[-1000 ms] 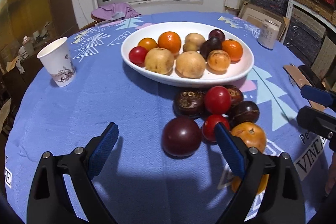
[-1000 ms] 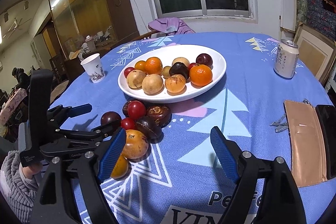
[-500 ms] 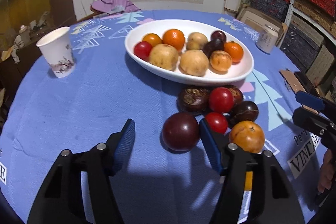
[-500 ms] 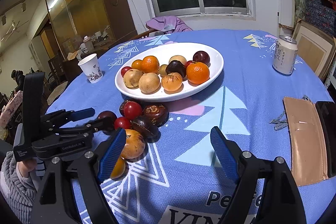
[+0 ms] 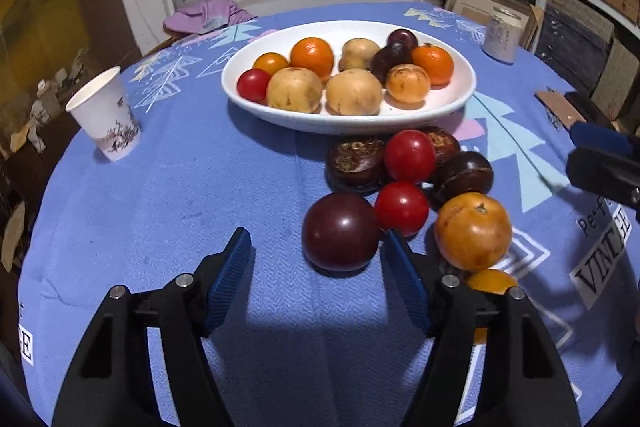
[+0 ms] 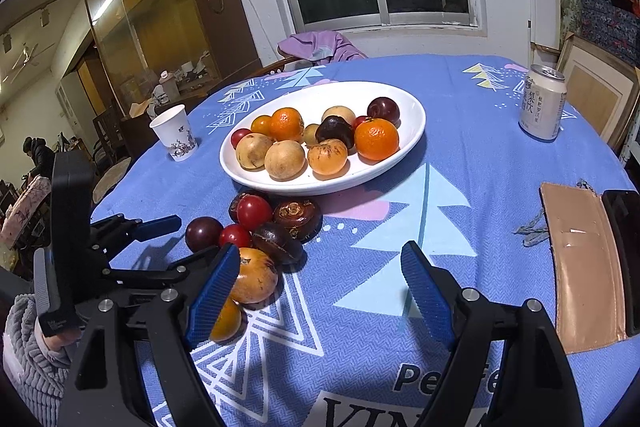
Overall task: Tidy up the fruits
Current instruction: 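Grasp a dark red plum with the left gripper while the right grasps an orange-brown fruit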
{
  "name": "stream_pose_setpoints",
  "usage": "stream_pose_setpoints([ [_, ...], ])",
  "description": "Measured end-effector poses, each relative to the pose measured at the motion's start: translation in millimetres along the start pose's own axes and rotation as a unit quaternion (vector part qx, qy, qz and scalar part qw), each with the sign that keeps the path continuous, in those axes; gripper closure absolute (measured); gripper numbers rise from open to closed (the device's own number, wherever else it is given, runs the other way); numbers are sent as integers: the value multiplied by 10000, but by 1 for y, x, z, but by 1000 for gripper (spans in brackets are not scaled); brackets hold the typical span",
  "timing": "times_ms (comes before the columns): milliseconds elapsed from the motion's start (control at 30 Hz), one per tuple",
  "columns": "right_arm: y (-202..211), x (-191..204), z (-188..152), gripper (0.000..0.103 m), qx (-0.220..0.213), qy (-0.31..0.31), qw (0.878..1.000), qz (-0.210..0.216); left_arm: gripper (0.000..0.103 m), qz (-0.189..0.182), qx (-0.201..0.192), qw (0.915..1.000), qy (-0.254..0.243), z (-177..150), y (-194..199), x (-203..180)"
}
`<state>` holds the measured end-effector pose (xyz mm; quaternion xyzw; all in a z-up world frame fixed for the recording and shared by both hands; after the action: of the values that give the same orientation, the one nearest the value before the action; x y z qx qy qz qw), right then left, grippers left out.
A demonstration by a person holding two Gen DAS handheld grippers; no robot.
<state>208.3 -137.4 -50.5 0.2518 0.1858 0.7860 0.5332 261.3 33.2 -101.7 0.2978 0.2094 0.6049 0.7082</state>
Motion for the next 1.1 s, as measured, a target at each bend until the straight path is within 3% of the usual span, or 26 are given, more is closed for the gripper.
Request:
stream_pose_setpoints([
  [133,-1,0,-1,19,27,35,10000,-8,54,-244,42,9993,294,-1,-3,5],
  [433,-6,2,-4,19,89,88,9999,-36,58,-556,162,9976,373,1,-13,-2],
  [667,-8,1,-5,19,90,-26,9999,64,62,-270,-24,9990,365,4,-3,5],
  [867,-13,33,-19,22,273,354,9981,419,62,15,-280,9984,497,10,7,17],
  [967,-22,42,-28,30,472,328,9973,464,62,-136,-120,9990,407,5,1,10],
  [1100,-29,45,-29,32,498,131,9971,559,62,-240,24,9990,366,1,-4,6],
])
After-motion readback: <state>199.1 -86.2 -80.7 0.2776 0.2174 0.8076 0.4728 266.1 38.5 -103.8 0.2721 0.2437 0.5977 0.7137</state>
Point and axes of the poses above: each gripper's, at about its wrist camera, not at the fingertips, and y roughly against the way its jaws point, x to its left, z to its top, the point moved 7 cm from there along -y, roughly the way its jaws point, and after that the axes turned 6 degrees about -x, right-handed, at the moved point
